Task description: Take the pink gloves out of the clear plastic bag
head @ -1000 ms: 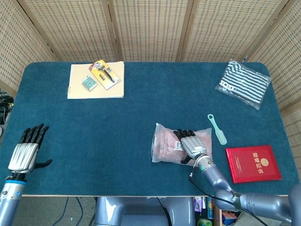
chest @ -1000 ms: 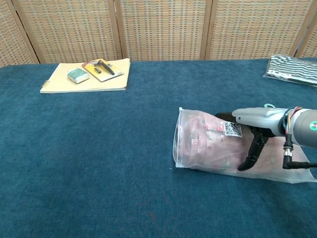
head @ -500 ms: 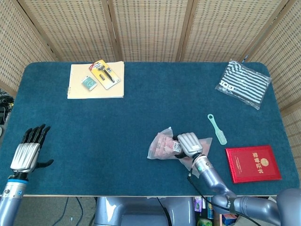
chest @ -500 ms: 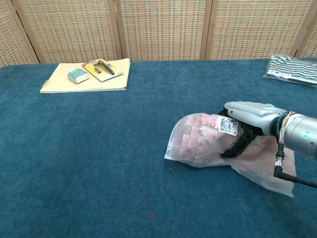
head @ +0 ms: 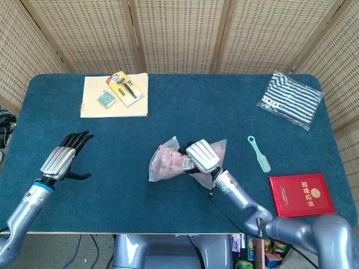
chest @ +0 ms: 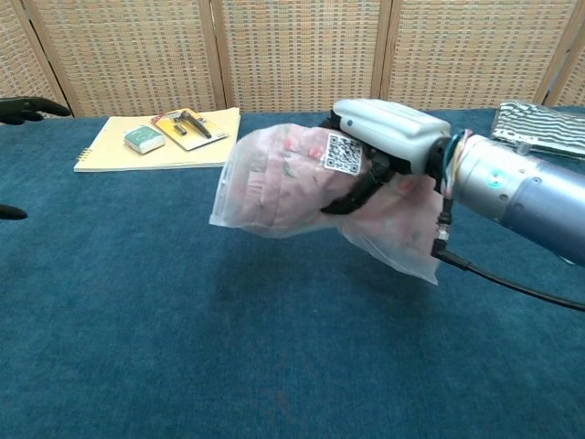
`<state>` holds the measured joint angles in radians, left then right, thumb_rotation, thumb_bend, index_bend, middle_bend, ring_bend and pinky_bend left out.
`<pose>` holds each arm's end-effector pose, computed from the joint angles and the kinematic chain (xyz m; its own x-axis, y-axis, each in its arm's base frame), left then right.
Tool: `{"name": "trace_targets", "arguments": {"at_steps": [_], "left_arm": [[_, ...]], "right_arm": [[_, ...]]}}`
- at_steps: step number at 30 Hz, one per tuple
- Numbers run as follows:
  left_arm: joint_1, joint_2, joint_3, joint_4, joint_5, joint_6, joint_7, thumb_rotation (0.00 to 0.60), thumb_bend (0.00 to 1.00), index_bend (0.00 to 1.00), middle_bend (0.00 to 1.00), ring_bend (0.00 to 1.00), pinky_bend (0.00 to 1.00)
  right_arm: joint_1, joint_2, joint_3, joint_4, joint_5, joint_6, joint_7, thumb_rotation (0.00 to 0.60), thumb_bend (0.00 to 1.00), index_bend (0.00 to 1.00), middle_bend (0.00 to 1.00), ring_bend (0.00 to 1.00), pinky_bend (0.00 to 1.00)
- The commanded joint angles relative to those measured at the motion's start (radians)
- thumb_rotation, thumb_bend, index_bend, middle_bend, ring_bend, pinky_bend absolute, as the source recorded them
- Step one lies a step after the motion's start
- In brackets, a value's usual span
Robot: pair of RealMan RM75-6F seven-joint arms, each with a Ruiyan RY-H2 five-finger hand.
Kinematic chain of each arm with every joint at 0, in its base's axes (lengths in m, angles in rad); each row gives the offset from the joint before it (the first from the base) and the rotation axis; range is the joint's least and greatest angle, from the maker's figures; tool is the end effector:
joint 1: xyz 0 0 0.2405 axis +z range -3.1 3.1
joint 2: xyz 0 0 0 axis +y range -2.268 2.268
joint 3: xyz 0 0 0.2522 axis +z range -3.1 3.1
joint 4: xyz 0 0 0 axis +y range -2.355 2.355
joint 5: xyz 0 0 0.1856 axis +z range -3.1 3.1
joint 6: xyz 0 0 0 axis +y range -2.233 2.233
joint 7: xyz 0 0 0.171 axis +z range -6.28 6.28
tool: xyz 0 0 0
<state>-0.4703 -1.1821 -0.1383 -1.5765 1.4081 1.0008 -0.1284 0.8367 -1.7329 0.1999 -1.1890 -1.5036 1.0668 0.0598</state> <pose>-0.2313 0.3184 0.1076 0.2986 0.2830 0.9115 0.9418 -0.2420 -0.2334 -0.0714 -0.3703 -0.0257 0.2815 -0.1353 0.9500 -0.7720 -0.6200 0.1404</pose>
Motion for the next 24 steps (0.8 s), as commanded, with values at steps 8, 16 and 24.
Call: {"name": "trace_targets", "arguments": {"at_steps": [8, 16, 24], "left_arm": [[-0.168, -0.062, -0.098, 0.02, -0.014, -0.095, -0.015, 0.6, 0.05, 0.41, 0.0, 0.0, 0.0], [-0.255, -0.13, -0.123, 0.006, -0.123, -0.162, 0.104, 0.6, 0.05, 0.42, 0.0, 0.0, 0.0], [-0.286, -0.15, -0.116, -0.015, -0.276, -0.182, 0.225, 0.6, 0.05, 0.42, 0.0, 0.0, 0.0]], "right_arm": [[0.107, -0.11, 0.051, 0.09, -0.002, -0.043, -0.088, 0.6, 0.95, 0.66, 0.66, 0.57, 0.67], [0.144, -0.149, 0.075, 0.111, 0.042, -0.08, -0.142, 0.6, 0.95, 0.66, 0.66, 0.57, 0.67], [0.142, -0.147, 0.096, 0.086, 0.103, -0.096, -0.178, 0.6, 0.95, 0.66, 0.67, 0.57, 0.67]]}}
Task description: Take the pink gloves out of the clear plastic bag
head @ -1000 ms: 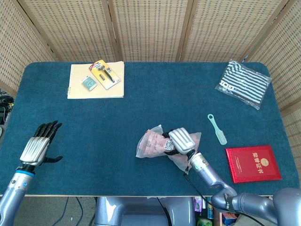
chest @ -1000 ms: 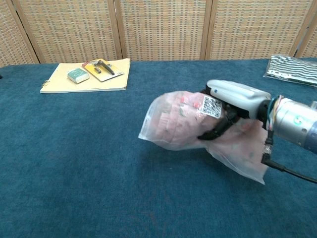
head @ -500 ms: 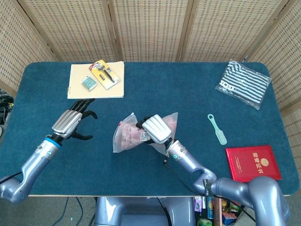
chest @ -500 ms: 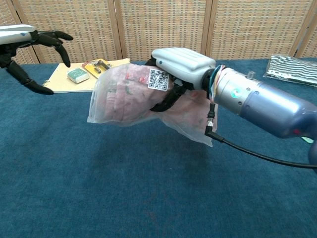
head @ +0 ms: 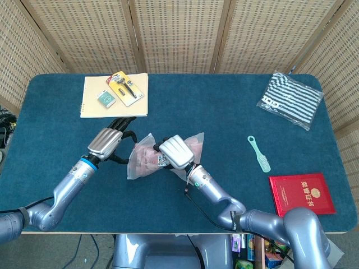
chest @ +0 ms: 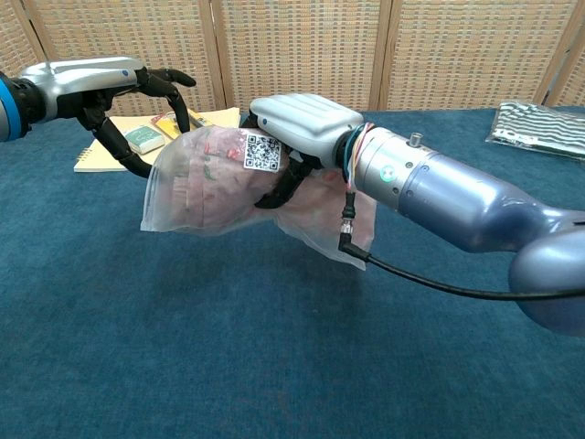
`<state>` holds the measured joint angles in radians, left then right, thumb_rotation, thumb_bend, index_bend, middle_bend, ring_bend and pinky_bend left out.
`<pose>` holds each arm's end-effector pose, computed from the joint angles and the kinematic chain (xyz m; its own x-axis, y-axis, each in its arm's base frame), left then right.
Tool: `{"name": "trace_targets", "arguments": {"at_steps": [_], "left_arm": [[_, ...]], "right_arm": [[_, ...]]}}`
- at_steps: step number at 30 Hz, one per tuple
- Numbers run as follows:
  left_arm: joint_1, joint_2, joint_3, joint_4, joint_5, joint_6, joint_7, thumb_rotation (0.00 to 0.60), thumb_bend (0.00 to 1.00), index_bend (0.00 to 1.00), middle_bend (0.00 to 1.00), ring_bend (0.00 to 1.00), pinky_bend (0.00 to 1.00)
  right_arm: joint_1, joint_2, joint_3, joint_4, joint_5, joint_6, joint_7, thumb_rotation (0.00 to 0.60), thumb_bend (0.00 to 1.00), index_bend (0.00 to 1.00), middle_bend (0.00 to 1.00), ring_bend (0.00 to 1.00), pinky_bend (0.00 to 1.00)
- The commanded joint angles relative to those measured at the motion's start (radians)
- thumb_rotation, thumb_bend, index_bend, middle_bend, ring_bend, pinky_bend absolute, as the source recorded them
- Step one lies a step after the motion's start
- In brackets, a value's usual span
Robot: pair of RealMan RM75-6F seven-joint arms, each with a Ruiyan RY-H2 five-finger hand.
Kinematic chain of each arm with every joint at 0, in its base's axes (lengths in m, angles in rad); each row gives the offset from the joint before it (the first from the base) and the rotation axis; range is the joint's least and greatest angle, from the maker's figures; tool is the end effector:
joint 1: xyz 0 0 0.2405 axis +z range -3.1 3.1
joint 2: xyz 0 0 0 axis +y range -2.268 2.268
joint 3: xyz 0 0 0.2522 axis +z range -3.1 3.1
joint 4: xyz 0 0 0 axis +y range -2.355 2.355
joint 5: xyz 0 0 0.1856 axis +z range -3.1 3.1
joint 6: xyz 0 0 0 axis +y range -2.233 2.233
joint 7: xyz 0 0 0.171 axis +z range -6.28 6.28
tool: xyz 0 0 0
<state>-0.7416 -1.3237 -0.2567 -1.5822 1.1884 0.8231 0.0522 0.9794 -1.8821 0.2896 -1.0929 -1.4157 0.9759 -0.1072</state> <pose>-0.1309 0.3766 0.0578 0.3037 0.3224 0.8966 0.9096 -0.3781 -0.1721 -0.0122 -0.3816 -0.0631 0.3443 -0.0921 0.9343 -0.7304 -0.6515 0.2050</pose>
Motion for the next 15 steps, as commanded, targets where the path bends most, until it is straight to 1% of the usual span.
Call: {"name": "trace_targets", "arguments": {"at_steps": [1, 7, 10, 15], "left_arm": [[-0.016, -0.008, 0.004, -0.009, -0.071, -0.004, 0.054, 0.6, 0.05, 0.42, 0.0, 0.0, 0.0], [-0.043, -0.03, 0.009, 0.008, -0.139, -0.036, 0.061, 0.6, 0.05, 0.42, 0.0, 0.0, 0.0], [-0.053, -0.041, 0.01, 0.014, -0.148, -0.041, 0.061, 0.6, 0.05, 0.42, 0.0, 0.0, 0.0], [-0.069, -0.067, 0.015, 0.024, -0.143, -0.016, 0.095, 0.6, 0.05, 0.42, 0.0, 0.0, 0.0]], "right_arm": [[0.0, 0.003, 0.009, -0.013, 0.021, -0.007, -0.015, 0.6, 0.95, 0.66, 0.67, 0.57, 0.67], [0.012, -0.004, 0.022, -0.024, 0.053, -0.024, -0.031, 0.6, 0.95, 0.66, 0.67, 0.57, 0.67], [0.021, -0.009, 0.026, -0.023, 0.06, -0.028, -0.046, 0.6, 0.95, 0.66, 0.67, 0.57, 0.67], [0.04, -0.024, 0.047, -0.022, 0.095, -0.044, -0.079, 0.6, 0.95, 0.66, 0.67, 0.57, 0.67]]}}
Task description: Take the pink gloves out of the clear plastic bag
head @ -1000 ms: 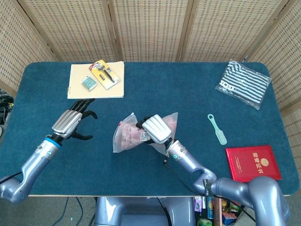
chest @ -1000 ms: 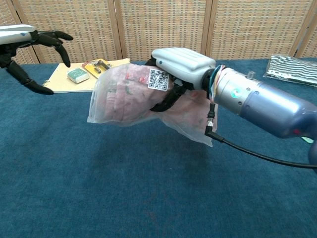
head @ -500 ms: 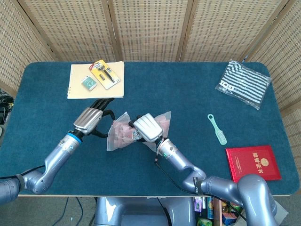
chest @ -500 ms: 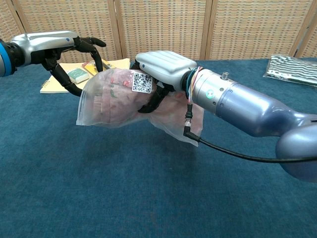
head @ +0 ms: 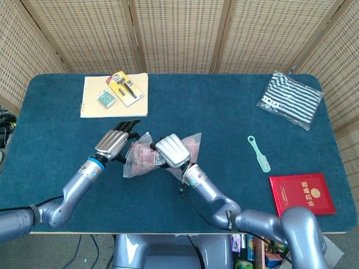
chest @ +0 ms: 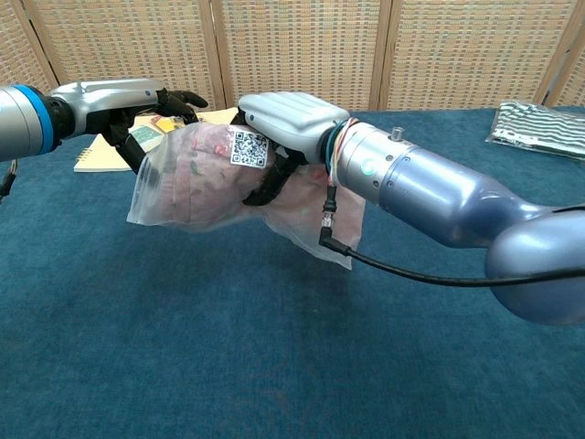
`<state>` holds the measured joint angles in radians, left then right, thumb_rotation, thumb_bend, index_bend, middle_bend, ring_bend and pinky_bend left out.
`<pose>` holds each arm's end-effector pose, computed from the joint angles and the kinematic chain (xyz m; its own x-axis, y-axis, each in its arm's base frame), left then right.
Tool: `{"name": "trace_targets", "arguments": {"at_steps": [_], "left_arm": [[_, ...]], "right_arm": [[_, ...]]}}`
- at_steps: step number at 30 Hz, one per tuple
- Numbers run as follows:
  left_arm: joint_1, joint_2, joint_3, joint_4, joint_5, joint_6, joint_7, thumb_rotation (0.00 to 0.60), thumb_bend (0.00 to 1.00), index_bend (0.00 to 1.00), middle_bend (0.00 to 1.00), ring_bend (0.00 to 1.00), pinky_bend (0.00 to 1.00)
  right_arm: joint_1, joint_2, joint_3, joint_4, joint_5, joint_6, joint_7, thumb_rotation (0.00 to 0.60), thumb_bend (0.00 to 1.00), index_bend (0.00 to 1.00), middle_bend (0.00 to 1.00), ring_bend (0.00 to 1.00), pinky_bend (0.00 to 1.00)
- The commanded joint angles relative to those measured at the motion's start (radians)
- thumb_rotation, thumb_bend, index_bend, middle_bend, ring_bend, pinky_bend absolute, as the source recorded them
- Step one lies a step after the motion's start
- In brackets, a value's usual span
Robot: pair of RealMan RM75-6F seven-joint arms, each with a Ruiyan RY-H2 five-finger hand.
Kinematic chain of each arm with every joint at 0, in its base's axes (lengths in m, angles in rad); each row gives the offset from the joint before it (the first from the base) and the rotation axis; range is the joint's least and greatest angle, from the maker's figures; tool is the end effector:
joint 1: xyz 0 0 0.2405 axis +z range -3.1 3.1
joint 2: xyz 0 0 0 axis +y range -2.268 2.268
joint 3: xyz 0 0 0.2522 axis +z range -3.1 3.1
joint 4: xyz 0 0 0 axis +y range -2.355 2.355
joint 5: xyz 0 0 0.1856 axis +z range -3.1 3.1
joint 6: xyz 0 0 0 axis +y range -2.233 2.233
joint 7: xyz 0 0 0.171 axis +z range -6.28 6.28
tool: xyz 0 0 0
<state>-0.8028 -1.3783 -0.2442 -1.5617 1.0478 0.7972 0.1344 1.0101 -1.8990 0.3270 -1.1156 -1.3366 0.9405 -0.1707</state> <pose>-0.1245 0.3829 0.0361 0.3026 0.3706 0.8781 0.9235 -0.3419 -0.1739 0.0011 -0.3843 -0.0678 0.3366 -0.1164 0.9344 -0.7526 -0.6296 0.1927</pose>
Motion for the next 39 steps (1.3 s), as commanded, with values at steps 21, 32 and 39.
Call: {"name": "trace_targets", "arguments": {"at_steps": [21, 32, 39], "left_arm": [[-0.055, -0.086, 0.027, 0.055, -0.056, 0.061, 0.102, 0.6, 0.47, 0.69, 0.0, 0.0, 0.0], [-0.063, -0.121, 0.021, 0.103, -0.03, 0.077, 0.08, 0.6, 0.48, 0.76, 0.0, 0.0, 0.0], [-0.059, -0.141, 0.027, 0.136, 0.006, 0.086, 0.051, 0.6, 0.48, 0.79, 0.0, 0.0, 0.0]], "right_arm": [[0.023, -0.019, 0.029, -0.047, 0.104, 0.01, -0.104, 0.6, 0.95, 0.66, 0.67, 0.57, 0.67], [0.01, -0.019, 0.016, -0.053, 0.106, 0.035, -0.107, 0.6, 0.95, 0.66, 0.66, 0.57, 0.67], [0.007, -0.026, 0.011, -0.047, 0.113, 0.034, -0.104, 0.6, 0.95, 0.66, 0.65, 0.57, 0.65]]}}
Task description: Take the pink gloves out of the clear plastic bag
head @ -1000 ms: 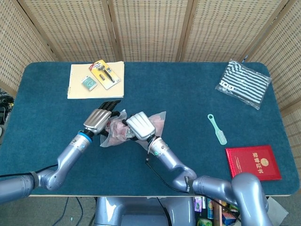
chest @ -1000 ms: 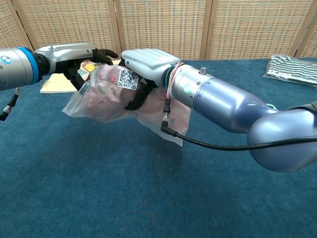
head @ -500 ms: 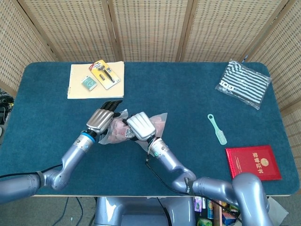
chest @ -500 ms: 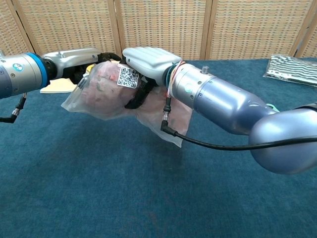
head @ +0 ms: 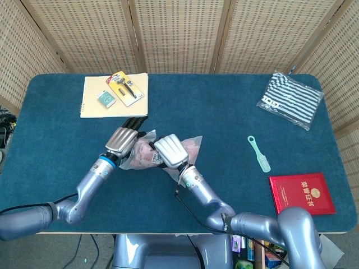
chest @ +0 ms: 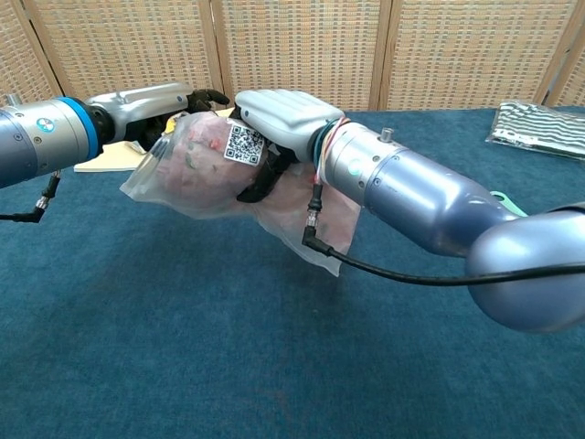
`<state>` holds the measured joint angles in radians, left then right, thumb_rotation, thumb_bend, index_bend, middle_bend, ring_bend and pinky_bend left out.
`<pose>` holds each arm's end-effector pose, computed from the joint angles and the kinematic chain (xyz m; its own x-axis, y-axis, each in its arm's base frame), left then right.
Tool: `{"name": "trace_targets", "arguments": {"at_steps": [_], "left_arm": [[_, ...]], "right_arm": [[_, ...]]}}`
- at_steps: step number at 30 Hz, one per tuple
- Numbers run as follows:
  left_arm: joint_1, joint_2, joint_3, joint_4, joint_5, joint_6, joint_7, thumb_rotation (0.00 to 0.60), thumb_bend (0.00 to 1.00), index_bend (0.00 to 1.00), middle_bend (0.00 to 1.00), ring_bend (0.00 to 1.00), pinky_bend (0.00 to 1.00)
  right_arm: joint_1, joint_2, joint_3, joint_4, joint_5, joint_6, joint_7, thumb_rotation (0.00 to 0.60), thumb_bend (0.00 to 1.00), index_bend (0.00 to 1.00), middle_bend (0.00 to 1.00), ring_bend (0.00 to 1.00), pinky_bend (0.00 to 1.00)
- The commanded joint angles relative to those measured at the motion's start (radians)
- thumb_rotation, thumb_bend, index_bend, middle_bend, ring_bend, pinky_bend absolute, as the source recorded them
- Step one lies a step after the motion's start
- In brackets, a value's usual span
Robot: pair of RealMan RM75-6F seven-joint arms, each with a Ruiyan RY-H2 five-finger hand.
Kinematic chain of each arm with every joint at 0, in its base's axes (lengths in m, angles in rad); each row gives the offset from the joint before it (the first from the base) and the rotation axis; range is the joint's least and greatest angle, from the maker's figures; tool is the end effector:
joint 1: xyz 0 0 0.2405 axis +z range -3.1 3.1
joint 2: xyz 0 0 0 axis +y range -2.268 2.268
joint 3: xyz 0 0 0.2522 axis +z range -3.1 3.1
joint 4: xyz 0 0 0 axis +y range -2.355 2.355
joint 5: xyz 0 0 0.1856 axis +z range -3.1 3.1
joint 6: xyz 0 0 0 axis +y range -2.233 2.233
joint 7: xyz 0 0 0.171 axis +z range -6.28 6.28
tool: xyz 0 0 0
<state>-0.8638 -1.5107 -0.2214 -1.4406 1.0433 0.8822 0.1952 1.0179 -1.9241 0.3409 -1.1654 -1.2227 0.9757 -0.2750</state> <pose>-0.1089 0.3946 0.0112 0.3479 0.2881 0.8922 0.8972 -0.3784 -0.2277 0.0070 -0.3800 -0.0706 0.3107 -0.1245 0.9423 -0.7929 -0.5807 0.1848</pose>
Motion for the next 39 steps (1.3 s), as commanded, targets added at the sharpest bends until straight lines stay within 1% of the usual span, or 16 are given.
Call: {"name": "trace_targets", "arguments": {"at_steps": [1, 2, 3, 5, 7, 8, 12, 17, 19, 20, 21, 23, 26, 29, 34, 39], "left_arm": [[0.002, -0.012, 0.006, 0.023, 0.013, 0.0, -0.012, 0.6, 0.48, 0.79, 0.0, 0.0, 0.0], [0.001, -0.017, 0.007, 0.031, 0.014, -0.002, -0.014, 0.6, 0.48, 0.79, 0.0, 0.0, 0.0], [0.0, -0.023, 0.007, 0.039, 0.014, -0.003, -0.015, 0.6, 0.48, 0.79, 0.0, 0.0, 0.0], [-0.003, -0.04, 0.003, 0.061, 0.011, -0.008, -0.027, 0.6, 0.48, 0.79, 0.0, 0.0, 0.0], [-0.008, -0.056, -0.002, 0.081, 0.006, -0.014, -0.034, 0.6, 0.48, 0.79, 0.0, 0.0, 0.0], [-0.017, -0.077, -0.006, 0.112, -0.003, -0.018, -0.022, 0.6, 0.48, 0.79, 0.0, 0.0, 0.0], [-0.04, -0.123, -0.019, 0.169, -0.053, -0.049, -0.005, 0.6, 0.48, 0.79, 0.0, 0.0, 0.0], [-0.066, -0.158, -0.02, 0.215, -0.074, -0.074, 0.029, 0.6, 0.48, 0.79, 0.0, 0.0, 0.0], [-0.075, -0.165, -0.022, 0.225, -0.074, -0.075, 0.042, 0.6, 0.48, 0.79, 0.0, 0.0, 0.0], [-0.077, -0.166, -0.023, 0.226, -0.074, -0.075, 0.043, 0.6, 0.48, 0.79, 0.0, 0.0, 0.0], [-0.081, -0.167, -0.026, 0.228, -0.073, -0.073, 0.047, 0.6, 0.48, 0.79, 0.0, 0.0, 0.0], [-0.089, -0.167, -0.037, 0.231, -0.076, -0.07, 0.054, 0.6, 0.48, 0.79, 0.0, 0.0, 0.0], [-0.102, -0.159, -0.062, 0.219, -0.116, -0.088, 0.058, 0.6, 0.48, 0.79, 0.0, 0.0, 0.0], [-0.114, -0.147, -0.077, 0.207, -0.149, -0.096, 0.073, 0.6, 0.48, 0.79, 0.0, 0.0, 0.0], [-0.128, -0.129, -0.082, 0.177, -0.187, -0.085, 0.12, 0.6, 0.48, 0.79, 0.0, 0.0, 0.0], [-0.143, -0.099, -0.089, 0.105, -0.228, -0.051, 0.183, 0.6, 0.48, 0.79, 0.0, 0.0, 0.0]], "right_arm": [[-0.001, -0.003, -0.004, 0.006, 0.0, 0.0, 0.0, 0.6, 0.92, 0.66, 0.63, 0.57, 0.61], [-0.002, -0.006, -0.004, 0.012, 0.001, 0.002, -0.002, 0.6, 0.88, 0.65, 0.6, 0.56, 0.57], [-0.002, -0.01, -0.005, 0.02, 0.003, 0.005, -0.007, 0.6, 0.76, 0.6, 0.54, 0.51, 0.49], [-0.004, -0.013, -0.009, 0.033, 0.029, -0.013, -0.035, 0.6, 0.3, 0.3, 0.23, 0.24, 0.23], [-0.007, -0.005, -0.012, 0.029, 0.072, -0.042, -0.083, 0.6, 0.1, 0.06, 0.04, 0.04, 0.09], [-0.017, 0.006, -0.011, 0.019, 0.125, -0.061, -0.133, 0.6, 0.07, 0.01, 0.0, 0.0, 0.05], [-0.046, 0.05, -0.017, -0.051, 0.216, -0.042, -0.256, 0.6, 0.07, 0.0, 0.0, 0.0, 0.0], [-0.127, 0.156, -0.084, -0.157, 0.205, 0.021, -0.298, 0.6, 0.07, 0.0, 0.01, 0.0, 0.0], [-0.165, 0.206, -0.124, -0.194, 0.168, 0.042, -0.283, 0.6, 0.07, 0.0, 0.1, 0.05, 0.01], [-0.173, 0.217, -0.135, -0.199, 0.156, 0.048, -0.28, 0.6, 0.07, 0.0, 0.17, 0.1, 0.02], [-0.19, 0.237, -0.159, -0.208, 0.126, 0.064, -0.274, 0.6, 0.07, 0.0, 0.3, 0.19, 0.06], [-0.224, 0.278, -0.219, -0.211, 0.042, 0.103, -0.258, 0.6, 0.07, 0.0, 0.52, 0.41, 0.28], [-0.272, 0.317, -0.339, -0.142, -0.185, 0.206, -0.178, 0.6, 0.12, 0.0, 0.67, 0.58, 0.64], [-0.292, 0.321, -0.413, -0.051, -0.342, 0.282, -0.091, 0.6, 0.19, 0.06, 0.75, 0.66, 0.83], [-0.256, 0.31, -0.506, 0.124, -0.604, 0.383, -0.06, 0.6, 0.21, 0.18, 0.84, 0.73, 0.91], [-0.201, 0.246, -0.52, 0.244, -0.719, 0.383, -0.071, 0.6, 0.21, 0.2, 0.85, 0.74, 0.92]]}}
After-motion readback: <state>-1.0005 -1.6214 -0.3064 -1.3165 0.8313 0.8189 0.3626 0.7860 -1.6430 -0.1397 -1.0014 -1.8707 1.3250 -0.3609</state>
